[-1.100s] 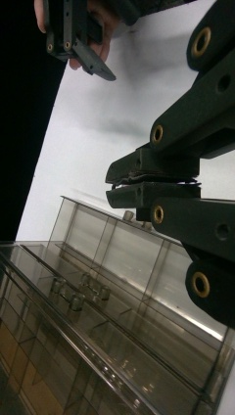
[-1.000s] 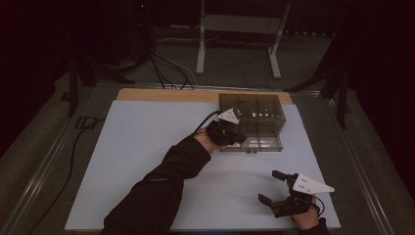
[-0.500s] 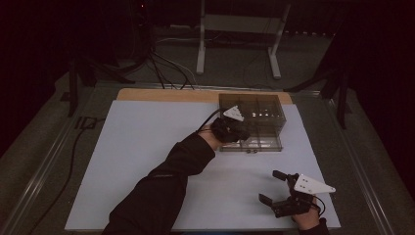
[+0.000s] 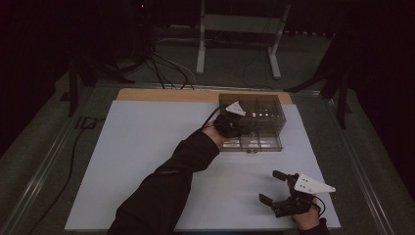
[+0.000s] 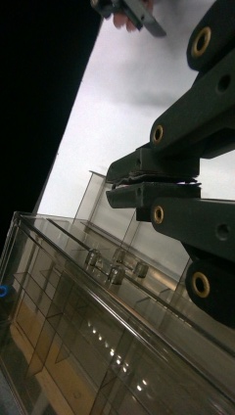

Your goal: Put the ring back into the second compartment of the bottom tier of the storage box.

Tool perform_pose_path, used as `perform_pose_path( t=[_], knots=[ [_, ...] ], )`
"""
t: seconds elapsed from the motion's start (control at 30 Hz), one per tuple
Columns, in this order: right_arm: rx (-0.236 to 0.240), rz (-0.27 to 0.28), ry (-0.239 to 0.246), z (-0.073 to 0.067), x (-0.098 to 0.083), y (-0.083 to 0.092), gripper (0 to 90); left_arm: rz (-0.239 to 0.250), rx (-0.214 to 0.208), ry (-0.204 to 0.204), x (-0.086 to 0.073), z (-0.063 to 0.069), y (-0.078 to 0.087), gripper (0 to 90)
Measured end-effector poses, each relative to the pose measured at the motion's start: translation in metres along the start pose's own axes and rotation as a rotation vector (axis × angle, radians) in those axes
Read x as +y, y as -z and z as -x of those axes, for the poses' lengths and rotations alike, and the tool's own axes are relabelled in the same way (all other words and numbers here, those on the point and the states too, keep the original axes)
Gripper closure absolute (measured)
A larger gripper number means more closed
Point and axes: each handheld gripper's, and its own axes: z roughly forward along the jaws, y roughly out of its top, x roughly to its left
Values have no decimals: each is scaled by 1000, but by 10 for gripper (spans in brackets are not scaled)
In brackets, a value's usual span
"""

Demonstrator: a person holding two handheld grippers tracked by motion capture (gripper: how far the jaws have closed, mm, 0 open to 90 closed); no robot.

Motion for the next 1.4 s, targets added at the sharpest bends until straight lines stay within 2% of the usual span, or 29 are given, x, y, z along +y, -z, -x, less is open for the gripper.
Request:
perform_pose_path(
  t=[0.2,0.3,0.8,0.9,0.93,0.97,1.0,1.03,1.07,1.1,1.17,1.23,1.3,1.4],
  knots=[
    [-2,0,0,0,0,0,0,3,-6,2,3,0,-6,893],
    [0,4,-4,0,0,1,0,21,-1,22,6,-2,-10,892],
    [-1,5,-14,1,-1,2,0,-23,46,20,4,-5,-38,885],
    [2,8,-18,2,-1,2,0,-7,58,41,1,-8,-41,870],
    [1,6,-17,2,-1,2,0,-1,47,56,1,-10,-41,870],
    [1,6,-16,2,-1,2,0,10,42,58,1,-10,-40,856],
    [2,8,-17,2,-1,2,0,19,60,43,1,-10,-40,810],
    [2,10,-18,2,0,2,0,22,63,48,2,-10,-39,762],
    [3,10,-18,2,0,2,0,29,47,61,3,-9,-38,731],
    [2,8,-18,1,-1,2,0,36,41,55,3,-8,-36,696],
    [2,5,-17,2,-1,2,0,22,41,34,5,-4,-34,615],
    [3,11,-20,2,-1,2,0,16,61,27,6,0,-32,523],
    [1,6,-19,2,-1,2,0,26,37,36,6,3,-29,474],
    [2,5,-15,1,-1,1,0,22,44,13,6,6,-23,389]
  ],
)
